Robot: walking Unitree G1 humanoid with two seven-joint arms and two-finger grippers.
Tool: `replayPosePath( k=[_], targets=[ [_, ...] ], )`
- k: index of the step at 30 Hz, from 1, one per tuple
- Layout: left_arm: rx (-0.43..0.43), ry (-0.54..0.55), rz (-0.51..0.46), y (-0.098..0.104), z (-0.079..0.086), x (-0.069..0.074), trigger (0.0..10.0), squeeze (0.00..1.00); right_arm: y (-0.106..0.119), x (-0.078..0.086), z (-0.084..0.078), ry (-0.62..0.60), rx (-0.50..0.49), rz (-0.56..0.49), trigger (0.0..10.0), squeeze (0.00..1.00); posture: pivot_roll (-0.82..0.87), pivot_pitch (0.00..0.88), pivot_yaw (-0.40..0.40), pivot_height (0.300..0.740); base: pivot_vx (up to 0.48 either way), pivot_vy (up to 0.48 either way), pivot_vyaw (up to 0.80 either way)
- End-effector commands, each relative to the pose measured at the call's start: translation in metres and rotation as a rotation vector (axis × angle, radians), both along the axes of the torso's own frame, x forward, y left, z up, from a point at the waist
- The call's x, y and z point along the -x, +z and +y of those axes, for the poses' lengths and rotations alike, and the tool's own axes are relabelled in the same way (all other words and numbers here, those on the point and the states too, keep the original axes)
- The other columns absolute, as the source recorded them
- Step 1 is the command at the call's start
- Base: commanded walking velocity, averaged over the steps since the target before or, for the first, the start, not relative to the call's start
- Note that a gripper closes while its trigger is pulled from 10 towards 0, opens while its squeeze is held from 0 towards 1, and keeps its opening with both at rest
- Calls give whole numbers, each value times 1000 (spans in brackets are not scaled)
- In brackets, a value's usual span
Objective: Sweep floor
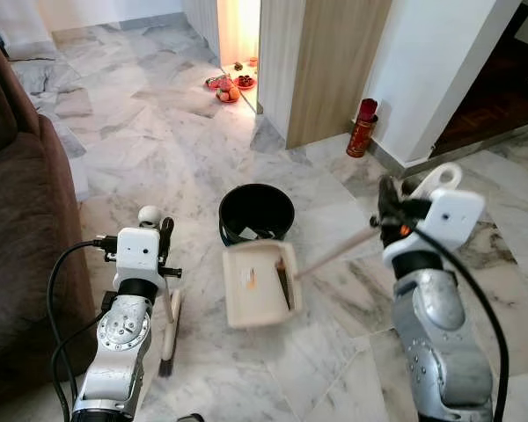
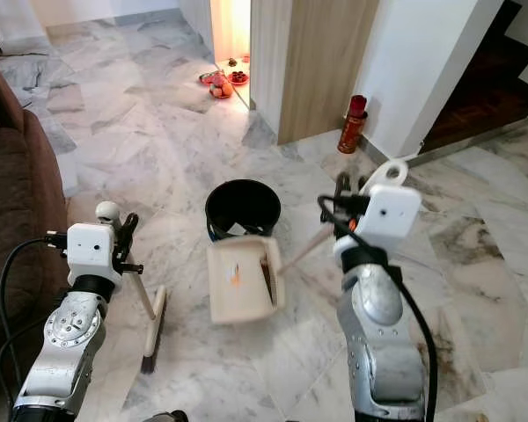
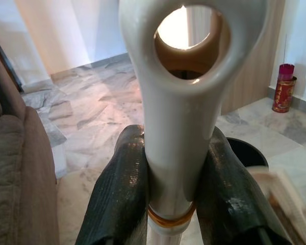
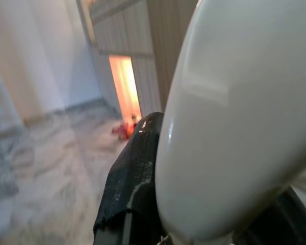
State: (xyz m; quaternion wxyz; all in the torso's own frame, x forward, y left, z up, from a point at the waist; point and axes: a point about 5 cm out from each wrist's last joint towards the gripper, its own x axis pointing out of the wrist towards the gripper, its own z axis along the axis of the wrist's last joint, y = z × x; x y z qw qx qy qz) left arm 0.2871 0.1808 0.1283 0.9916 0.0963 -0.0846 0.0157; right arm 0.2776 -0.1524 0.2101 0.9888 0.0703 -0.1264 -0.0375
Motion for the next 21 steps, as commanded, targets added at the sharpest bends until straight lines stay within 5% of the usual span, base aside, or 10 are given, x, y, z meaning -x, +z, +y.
replayPosePath(
  k=[1,21],
  targets=[
    [-11,-4,-61,10,-2,-1,10000,0,20,6,-2,-14,-25,-97,10000,0,10,80,-60,740,0,0,0],
    [-22,1,-77,11,-2,0,10000,0,34,0,6,-43,-66,-154,10000,0,12,66,-58,740,63,0,0]
  ],
)
